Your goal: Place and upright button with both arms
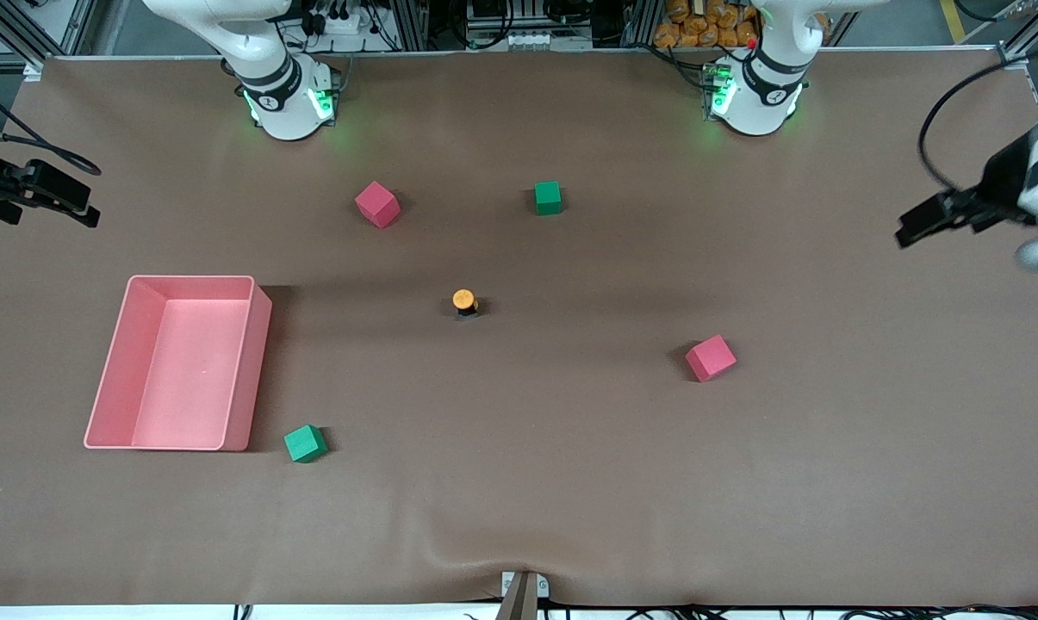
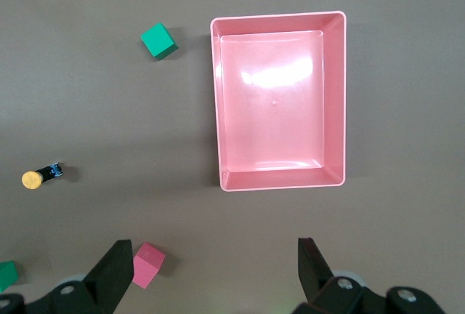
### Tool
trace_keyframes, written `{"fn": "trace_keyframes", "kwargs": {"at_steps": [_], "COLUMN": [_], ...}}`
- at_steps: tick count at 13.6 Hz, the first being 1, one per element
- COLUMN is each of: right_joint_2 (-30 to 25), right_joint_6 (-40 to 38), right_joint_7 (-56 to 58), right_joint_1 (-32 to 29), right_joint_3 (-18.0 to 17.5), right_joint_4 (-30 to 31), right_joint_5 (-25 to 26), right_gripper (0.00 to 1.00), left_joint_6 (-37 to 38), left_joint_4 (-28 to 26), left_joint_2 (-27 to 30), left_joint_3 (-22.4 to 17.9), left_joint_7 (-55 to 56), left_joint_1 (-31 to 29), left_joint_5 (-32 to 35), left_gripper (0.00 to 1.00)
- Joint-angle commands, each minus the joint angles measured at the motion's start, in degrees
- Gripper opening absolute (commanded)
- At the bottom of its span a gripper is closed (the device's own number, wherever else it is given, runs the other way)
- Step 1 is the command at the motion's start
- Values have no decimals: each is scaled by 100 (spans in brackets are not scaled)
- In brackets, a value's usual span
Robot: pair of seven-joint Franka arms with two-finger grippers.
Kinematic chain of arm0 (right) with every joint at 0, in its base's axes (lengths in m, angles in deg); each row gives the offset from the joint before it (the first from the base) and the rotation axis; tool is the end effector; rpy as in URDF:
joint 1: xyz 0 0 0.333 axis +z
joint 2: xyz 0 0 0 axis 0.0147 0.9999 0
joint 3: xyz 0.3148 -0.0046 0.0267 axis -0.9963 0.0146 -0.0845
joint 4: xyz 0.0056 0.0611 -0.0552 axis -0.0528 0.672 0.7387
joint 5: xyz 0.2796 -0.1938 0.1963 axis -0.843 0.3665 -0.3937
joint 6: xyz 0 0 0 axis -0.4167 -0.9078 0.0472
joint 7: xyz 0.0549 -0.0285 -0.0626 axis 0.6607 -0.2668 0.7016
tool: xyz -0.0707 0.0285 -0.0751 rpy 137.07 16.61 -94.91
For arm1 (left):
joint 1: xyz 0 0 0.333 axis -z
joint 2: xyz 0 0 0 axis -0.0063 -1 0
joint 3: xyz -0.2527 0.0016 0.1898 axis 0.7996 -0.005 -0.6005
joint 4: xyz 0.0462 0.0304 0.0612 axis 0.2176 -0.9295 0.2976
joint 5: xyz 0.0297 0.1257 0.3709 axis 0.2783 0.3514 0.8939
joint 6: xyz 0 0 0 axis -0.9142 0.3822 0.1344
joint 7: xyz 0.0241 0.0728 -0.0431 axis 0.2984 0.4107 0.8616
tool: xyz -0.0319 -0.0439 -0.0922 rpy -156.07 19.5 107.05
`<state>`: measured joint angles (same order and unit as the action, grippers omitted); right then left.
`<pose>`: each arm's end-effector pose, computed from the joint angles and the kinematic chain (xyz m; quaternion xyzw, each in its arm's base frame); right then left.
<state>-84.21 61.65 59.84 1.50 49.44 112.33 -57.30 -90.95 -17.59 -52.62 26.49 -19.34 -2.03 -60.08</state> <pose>0.5474 -0.0070 0.6553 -0.9994 0.0310 0.0148 0.0072 0.5457 -0.0306 0.6312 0.9951 0.0973 -0.0166 0.0062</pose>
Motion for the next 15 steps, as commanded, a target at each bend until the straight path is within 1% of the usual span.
{"fn": "trace_keyframes", "kwargs": {"at_steps": [1,2,4,7,9,11,15], "right_joint_2": [3,3,11,108,126,161,56], "right_joint_6": [-18,-27,-35,-105,-114,-132,-62], "right_joint_7": [52,52,43,43,43,43,43], "right_joint_1": [-136,-67,4,285,303,303,250], "right_joint_3": [-115,-90,-55,261,271,262,235], "right_joint_4": [-4,-4,-13,-39,-57,-74,-31], "right_joint_5": [18,18,18,18,27,18,18], "right_gripper": [100,100,100,100,100,100,100], "left_joint_6": [-256,-265,-204,138,192,262,288], "left_joint_4": [-863,-917,-857,-585,-417,-408,-408], "left_joint_2": [839,910,911,893,858,841,849], "left_joint_3": [90,90,63,54,54,37,37], "left_joint_7": [-127,-153,-197,-215,-215,-232,-223], "left_joint_1": [-53,-53,-53,-44,-44,-61,-61], "left_joint_5": [-90,-90,-90,-90,-90,-125,-117], "left_gripper": [100,100,100,100,100,100,100]}}
